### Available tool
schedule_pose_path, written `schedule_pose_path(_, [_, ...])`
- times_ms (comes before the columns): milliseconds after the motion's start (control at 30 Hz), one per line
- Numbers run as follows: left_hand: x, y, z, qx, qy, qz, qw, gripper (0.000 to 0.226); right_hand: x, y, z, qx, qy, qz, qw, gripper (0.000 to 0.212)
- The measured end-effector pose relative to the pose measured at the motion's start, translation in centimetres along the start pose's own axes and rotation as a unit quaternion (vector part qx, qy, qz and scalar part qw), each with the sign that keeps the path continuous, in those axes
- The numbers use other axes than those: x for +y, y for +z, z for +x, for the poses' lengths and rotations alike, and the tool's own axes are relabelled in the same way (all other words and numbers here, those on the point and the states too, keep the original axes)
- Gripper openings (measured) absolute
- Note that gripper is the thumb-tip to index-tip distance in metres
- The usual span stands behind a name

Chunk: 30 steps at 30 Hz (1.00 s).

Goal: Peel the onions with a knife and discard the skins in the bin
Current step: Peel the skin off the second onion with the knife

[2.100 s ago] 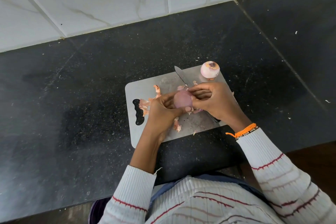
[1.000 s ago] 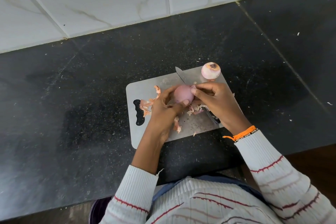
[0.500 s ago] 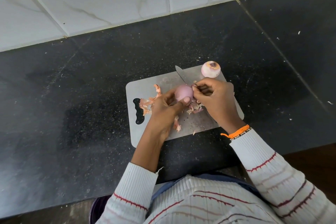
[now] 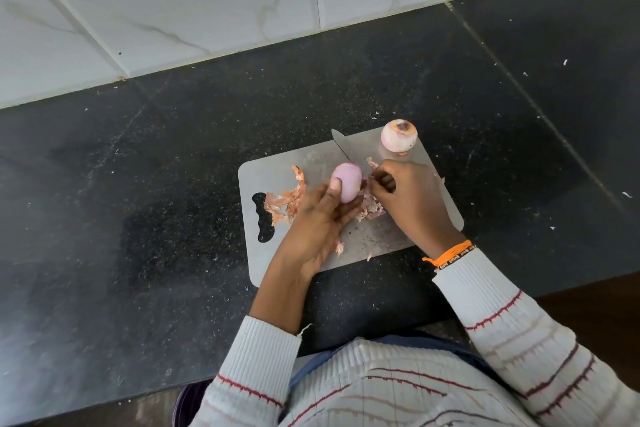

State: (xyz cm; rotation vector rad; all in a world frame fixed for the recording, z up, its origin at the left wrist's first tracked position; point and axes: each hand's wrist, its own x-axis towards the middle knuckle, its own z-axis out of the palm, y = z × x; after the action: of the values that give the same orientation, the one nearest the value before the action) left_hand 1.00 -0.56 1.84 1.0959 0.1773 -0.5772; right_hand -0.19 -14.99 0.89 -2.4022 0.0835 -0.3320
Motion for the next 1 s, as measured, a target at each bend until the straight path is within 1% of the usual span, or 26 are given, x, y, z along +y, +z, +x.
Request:
schedule_pose_path(67, [0.3,-0.1,-0.1,-0.005,0.004,-0.001,1.000,0.034,0.4,-0.2,0.0,0.004,0.005,-0.012,1.000,0.009])
schedule_pose_path(200, [0.6,-0.3,-0.1,0.002,0.003,-0.019,1.000,0.046,0.1,-0.7,0.2,0.026,0.025,0.028,0.999,0.012])
schedule_pose_path(233, [0.6,-0.3,-0.1,0.004,-0.003,-0.030,1.000,0.045,-0.1,-0.7,0.3,0.028,0.026,0.033,0.999,0.012])
schedule_pose_path(300, [0.4,-0.2,-0.1,0.006,-0.008,-0.053,0.999,0.035,-0.1,-0.7,0.3,0.027,0.015,0.036,0.999,0.009])
schedule_pose_path(367, [0.5,-0.2,-0.1,0.003,0.005,-0.060,0.998,0.033,0.0,-0.6,0.3,0.020,0.001,0.048,0.999,0.011])
schedule_pose_path(433, [0.6,-0.2,-0.2,-0.002,0.032,-0.036,0.999,0.037,-0.1,-0.8,0.3,0.020,-0.008,0.063,0.998,0.016])
schedule_pose_path(500, [0.8,-0.2,-0.4,0.008,0.062,0.024,0.998,0.042,-0.5,-1.1,0.4,0.020,-0.017,0.089,0.996,0.017])
schedule_pose_path(600, [0.9,-0.2,-0.6,0.038,0.093,0.118,0.988,0.051,-1.2,-1.5,0.5,-0.005,-0.023,0.129,0.991,0.022])
schedule_pose_path(700, [1.0,-0.1,-0.7,0.057,0.096,0.139,0.984,0.056,-1.3,-1.7,0.5,-0.025,-0.018,0.128,0.991,0.026])
schedule_pose_path(767, [1.1,0.0,-0.7,0.057,0.099,0.150,0.982,0.055,-1.3,-1.9,0.4,-0.038,-0.006,0.135,0.990,0.027])
schedule_pose_path(900, [1.1,0.0,-0.8,0.046,0.105,0.164,0.980,0.043,-1.1,-2.2,0.4,-0.050,0.016,0.151,0.987,0.027])
schedule_pose_path(1000, [0.9,-0.1,-0.7,0.040,0.105,0.168,0.979,0.040,-0.9,-2.3,0.6,-0.063,0.030,0.155,0.985,0.028])
